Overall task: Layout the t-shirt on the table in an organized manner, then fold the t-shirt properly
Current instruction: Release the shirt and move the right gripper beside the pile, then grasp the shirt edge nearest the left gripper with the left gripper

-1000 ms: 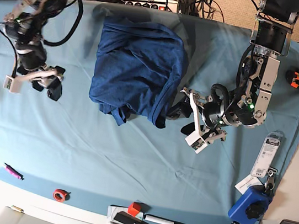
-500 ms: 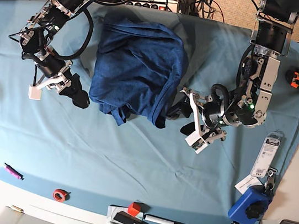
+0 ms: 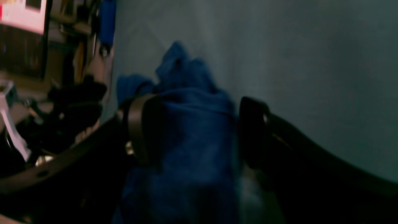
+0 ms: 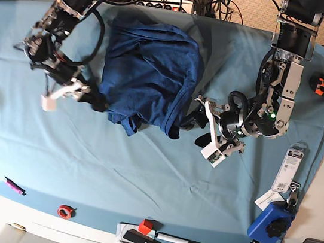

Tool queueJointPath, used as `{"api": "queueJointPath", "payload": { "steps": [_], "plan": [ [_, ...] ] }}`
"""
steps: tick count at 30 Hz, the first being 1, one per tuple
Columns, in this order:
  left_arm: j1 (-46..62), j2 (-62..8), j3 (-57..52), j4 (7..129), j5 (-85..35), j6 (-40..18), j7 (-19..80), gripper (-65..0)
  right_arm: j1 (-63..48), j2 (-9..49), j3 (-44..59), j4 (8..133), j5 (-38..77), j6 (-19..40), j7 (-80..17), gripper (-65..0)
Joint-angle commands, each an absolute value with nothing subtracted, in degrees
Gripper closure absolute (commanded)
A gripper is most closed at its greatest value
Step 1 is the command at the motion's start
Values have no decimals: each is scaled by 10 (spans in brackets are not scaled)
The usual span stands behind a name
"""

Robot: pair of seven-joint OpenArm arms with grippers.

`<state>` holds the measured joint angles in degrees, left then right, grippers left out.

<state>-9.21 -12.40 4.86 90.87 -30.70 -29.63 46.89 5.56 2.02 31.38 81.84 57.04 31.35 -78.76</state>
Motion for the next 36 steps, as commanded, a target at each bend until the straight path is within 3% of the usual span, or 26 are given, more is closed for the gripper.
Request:
{"api": "queueJointPath", "payload": {
  "steps": [1, 6, 12, 14, 19, 21, 26, 30, 36],
  "plan": [
    [-103, -125, 47, 918, -317, -298, 454, -362, 67, 25, 302, 827, 584, 317, -775, -393],
    [-103, -125, 47, 918, -317, -298, 455, -362, 67, 25, 266, 827, 514, 316, -745, -393],
    [-103, -125, 47, 918, -317, -299, 455, -362, 67, 25, 266, 827, 507, 317, -743, -388],
    [-103, -125, 47, 918, -318, -298, 459, -362, 67, 25, 266, 827, 507, 317, -743, -326],
    [-103, -125, 47, 918, -355, -278, 517, -363, 67, 25, 266, 827, 506, 317, -743, -75],
    [-103, -126, 47, 918, -375, -254, 538, -384, 67, 25, 266, 827, 506, 318, -743, -7],
    [-103, -126, 47, 918, -422, -229, 592, -504, 66, 25, 266, 827, 505, 320, -743, 0],
    [-102, -125, 47, 918, -494, -232, 666, -505, 67, 25, 266, 827, 505, 328, -743, 0],
    [-55, -126, 47, 918, -520, -233, 669, -505, 66, 25, 266, 827, 501, 328, -743, 0]
  ]
}}
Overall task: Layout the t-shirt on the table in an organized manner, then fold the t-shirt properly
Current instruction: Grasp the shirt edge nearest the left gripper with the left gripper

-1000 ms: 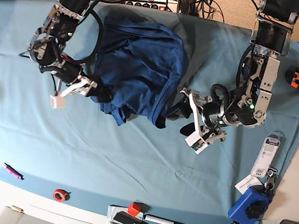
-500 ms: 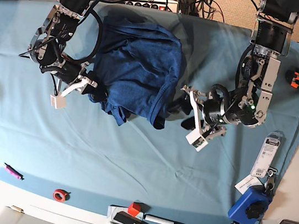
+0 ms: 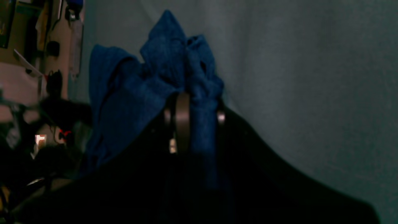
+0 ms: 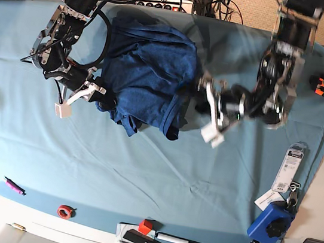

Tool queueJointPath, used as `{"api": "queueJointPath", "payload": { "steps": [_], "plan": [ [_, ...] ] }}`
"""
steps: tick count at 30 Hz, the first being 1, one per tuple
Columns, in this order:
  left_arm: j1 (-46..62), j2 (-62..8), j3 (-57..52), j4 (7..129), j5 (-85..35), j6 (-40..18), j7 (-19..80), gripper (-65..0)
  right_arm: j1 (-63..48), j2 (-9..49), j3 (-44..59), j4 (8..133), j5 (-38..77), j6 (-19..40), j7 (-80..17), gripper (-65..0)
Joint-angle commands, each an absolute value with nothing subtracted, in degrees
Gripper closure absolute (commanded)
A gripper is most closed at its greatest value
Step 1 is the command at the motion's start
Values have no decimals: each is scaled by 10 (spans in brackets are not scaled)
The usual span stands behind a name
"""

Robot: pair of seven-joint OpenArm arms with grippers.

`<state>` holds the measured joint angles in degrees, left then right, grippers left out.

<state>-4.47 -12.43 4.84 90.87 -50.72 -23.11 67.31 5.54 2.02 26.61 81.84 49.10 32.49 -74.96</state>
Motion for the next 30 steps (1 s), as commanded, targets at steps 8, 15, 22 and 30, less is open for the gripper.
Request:
{"api": "queueJointPath", "payload": {
  "steps": [8, 15, 22, 30],
  "plan": [
    [15, -126, 47, 918, -542, -238, 677, -505, 66, 25, 266, 827, 481, 328, -740, 0],
    [47, -126, 47, 918, -554, -244, 682, -505, 66, 25, 266, 827, 481, 329, -738, 0],
    [72, -125, 47, 918, -562, -250, 682, -504, 66, 25, 266, 827, 481, 345, -737, 0],
    [75, -122, 48, 918, -572, -251, 681, -502, 66, 25, 266, 827, 482, 345, -737, 0]
  ]
}}
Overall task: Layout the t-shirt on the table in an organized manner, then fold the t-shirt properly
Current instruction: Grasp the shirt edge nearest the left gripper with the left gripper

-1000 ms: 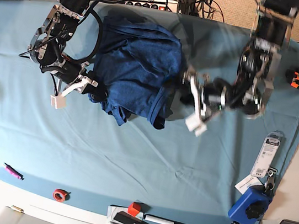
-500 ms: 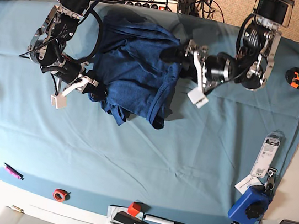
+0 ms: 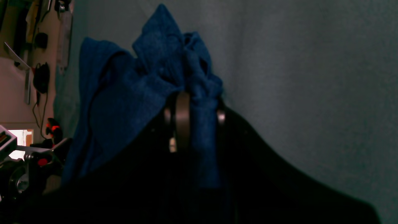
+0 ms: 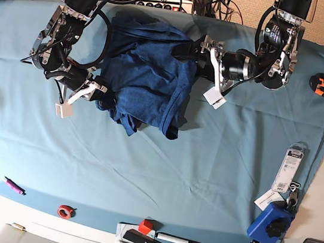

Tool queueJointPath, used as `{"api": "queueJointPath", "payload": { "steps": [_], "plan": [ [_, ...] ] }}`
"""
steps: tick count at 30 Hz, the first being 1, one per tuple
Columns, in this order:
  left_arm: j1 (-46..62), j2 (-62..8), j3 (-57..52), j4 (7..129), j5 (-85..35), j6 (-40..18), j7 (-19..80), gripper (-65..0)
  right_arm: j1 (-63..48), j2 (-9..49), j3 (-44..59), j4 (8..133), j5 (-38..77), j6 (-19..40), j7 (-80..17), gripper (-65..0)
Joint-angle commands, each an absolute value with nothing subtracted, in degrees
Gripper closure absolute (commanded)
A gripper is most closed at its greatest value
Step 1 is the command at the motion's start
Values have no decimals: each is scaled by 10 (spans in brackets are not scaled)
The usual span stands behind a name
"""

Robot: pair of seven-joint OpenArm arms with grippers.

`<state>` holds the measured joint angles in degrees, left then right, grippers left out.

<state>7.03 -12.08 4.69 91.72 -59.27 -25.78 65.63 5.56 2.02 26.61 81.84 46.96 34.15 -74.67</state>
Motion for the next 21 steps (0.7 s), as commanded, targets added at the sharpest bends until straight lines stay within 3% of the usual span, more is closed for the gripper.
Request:
{"api": "queueJointPath", "payload": {
  "steps": [1, 11, 13, 14, 17, 21],
  "plan": [
    [75, -121, 48, 918, -573, -251, 681, -500, 66, 25, 266, 827, 482, 345, -736, 0],
    [74, -111, 48, 918, -573, -251, 673, -420, 66, 25, 266, 827, 486, 345, -735, 0],
    [72, -111, 48, 918, -572, -251, 670, -351, 67, 25, 266, 827, 486, 345, -735, 0],
    [70, -111, 48, 918, -572, -251, 670, -286, 66, 25, 266, 827, 486, 345, -735, 0],
    [64, -111, 47, 918, -572, -264, 664, 0, 66, 25, 266, 827, 492, 345, -736, 0],
    [49, -111, 47, 918, -572, -281, 649, 0, 66, 25, 267, 827, 505, 349, -737, 0]
  ]
}}
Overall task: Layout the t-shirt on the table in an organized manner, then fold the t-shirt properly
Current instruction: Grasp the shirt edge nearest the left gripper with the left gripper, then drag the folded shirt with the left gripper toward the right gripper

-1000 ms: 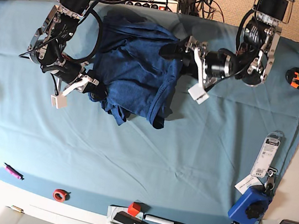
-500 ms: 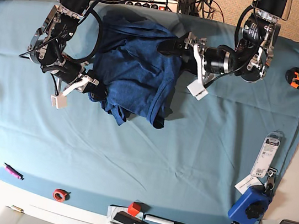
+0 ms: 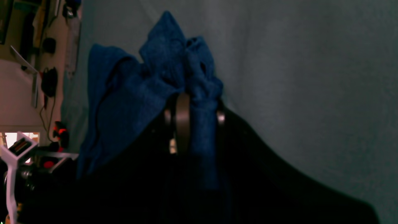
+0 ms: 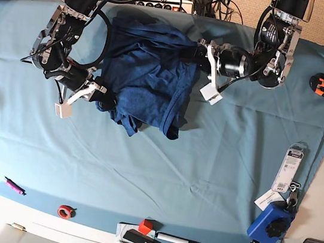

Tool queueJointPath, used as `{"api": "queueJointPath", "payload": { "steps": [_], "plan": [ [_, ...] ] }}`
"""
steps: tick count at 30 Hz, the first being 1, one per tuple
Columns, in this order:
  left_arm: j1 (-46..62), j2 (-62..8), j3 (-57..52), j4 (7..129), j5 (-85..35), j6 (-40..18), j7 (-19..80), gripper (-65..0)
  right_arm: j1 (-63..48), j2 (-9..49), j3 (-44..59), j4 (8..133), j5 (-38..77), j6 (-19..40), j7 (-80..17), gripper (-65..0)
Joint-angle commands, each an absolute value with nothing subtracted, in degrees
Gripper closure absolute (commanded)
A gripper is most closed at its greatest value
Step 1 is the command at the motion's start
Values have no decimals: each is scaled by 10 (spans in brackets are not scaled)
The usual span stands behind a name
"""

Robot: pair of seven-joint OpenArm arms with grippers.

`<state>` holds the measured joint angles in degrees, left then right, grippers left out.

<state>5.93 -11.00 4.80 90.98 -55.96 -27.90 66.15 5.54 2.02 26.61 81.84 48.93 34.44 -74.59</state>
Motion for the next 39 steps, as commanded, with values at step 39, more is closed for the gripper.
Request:
{"api": "queueJointPath", "payload": {
  "steps": [39],
  "plan": [
    [-229, 90, 352, 651, -326, -227, 475, 0, -48, 37, 718, 828, 701, 400, -800, 0]
  ]
}}
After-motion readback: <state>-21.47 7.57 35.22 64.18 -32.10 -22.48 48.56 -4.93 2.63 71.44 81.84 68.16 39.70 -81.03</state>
